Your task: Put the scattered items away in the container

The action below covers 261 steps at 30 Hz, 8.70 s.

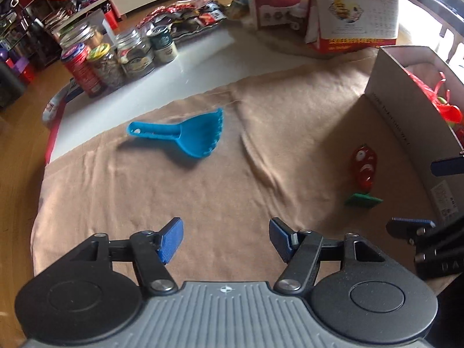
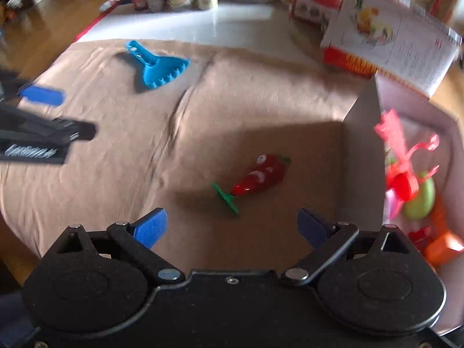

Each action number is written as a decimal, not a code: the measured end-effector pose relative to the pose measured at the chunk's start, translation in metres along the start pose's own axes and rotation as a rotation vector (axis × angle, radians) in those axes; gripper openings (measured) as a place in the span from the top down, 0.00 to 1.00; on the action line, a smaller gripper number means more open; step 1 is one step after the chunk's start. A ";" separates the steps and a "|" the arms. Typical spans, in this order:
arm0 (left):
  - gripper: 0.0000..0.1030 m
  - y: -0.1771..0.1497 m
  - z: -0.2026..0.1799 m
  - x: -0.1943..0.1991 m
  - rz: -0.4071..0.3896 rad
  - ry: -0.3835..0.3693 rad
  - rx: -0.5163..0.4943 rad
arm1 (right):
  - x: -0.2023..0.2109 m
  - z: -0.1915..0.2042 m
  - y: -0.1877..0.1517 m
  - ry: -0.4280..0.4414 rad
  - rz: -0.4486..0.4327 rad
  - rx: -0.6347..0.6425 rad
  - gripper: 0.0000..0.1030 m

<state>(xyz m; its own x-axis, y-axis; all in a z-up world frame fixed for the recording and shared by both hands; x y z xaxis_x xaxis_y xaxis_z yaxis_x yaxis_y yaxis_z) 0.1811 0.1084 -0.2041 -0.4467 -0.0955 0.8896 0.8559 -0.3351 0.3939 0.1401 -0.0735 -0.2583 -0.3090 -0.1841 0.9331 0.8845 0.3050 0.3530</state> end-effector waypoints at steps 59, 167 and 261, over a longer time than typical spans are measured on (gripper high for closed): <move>0.25 0.116 0.096 -0.154 -0.147 0.202 -0.157 | -0.069 0.045 -0.013 0.263 0.073 0.078 0.36; 0.76 0.054 0.094 -0.183 0.127 -0.172 0.030 | -0.100 0.068 0.010 0.191 0.143 0.295 0.72; 0.77 0.117 -0.333 0.139 -0.225 -0.255 -0.396 | 0.177 -0.176 -0.078 -0.075 -0.156 -0.075 0.72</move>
<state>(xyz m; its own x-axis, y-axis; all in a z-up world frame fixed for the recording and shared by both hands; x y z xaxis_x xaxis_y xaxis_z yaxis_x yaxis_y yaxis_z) 0.1328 -0.2561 -0.1116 -0.4883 0.2340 0.8407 0.5599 -0.6549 0.5075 0.0778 -0.2947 -0.1329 -0.4667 -0.1531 0.8711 0.8466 0.2075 0.4901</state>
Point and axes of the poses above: each gripper's, at about its wrist camera, not at the fingertips, and x roughly against the way its jaws point, z to its left, y to its top, the point moved 4 cm from there along -x, roughly the way its jaws point, and after that the axes turned 8 degrees about -x, right-handed, at the moved point
